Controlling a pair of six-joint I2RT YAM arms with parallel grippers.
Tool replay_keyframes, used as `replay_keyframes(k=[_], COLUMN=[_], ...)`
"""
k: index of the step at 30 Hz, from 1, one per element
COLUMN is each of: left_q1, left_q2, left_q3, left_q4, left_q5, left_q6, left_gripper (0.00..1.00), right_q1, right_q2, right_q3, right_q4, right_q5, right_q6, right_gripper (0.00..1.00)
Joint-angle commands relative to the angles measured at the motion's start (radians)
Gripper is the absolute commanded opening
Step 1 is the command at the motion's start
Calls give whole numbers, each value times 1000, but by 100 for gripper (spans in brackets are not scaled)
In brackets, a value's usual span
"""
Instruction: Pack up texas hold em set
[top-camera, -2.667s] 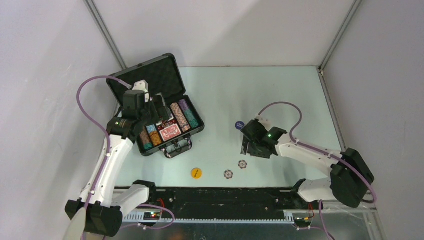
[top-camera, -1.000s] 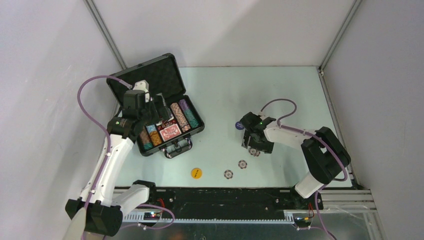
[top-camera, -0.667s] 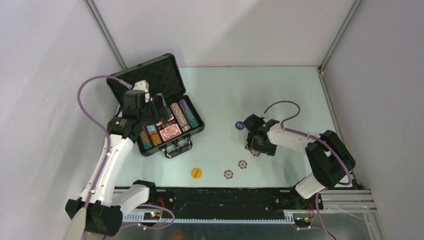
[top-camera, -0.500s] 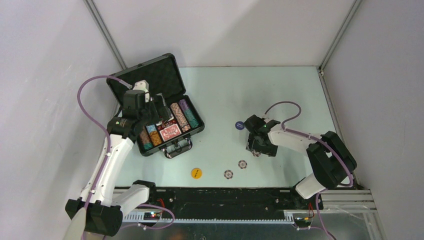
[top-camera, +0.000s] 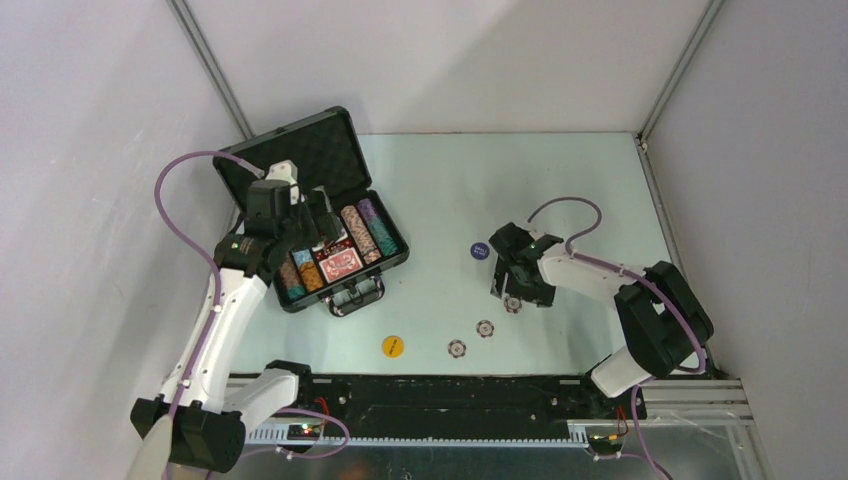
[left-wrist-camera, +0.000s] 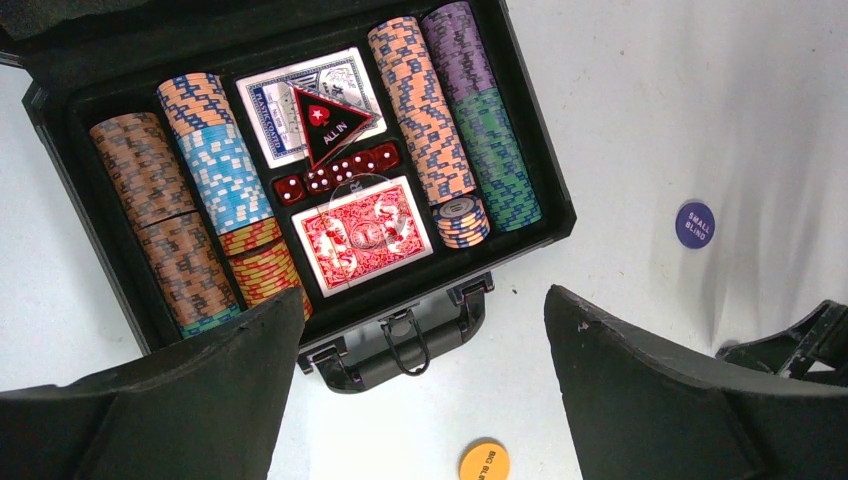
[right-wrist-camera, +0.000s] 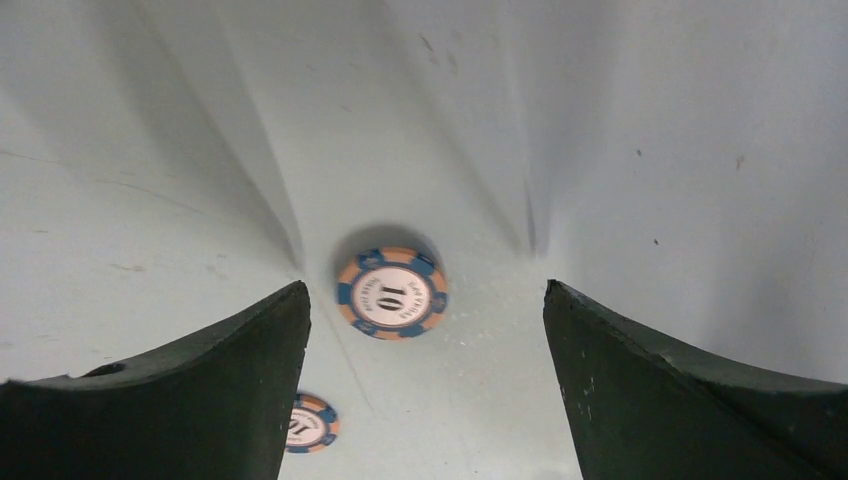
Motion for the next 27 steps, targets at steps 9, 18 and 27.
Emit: replay_keyframes(k=[9,18,27], left_q1=[11,17,17], left_q2=[-6,-10,-44], left_q3=[-3,-5,-25], left_q4=[17,17,23], left_q5=[-7,-12,-9], left_q6=[22,16,2], left_gripper=[94,94,94], right_q1=[-66,-84,-63], right_q2=[192,426,545], right_q3=[360,603,732], right_q4=[97,74,-8], right_q5=[-124,-154,-106], right_q6=[-316,-355,-383], right_gripper=[97,94,83])
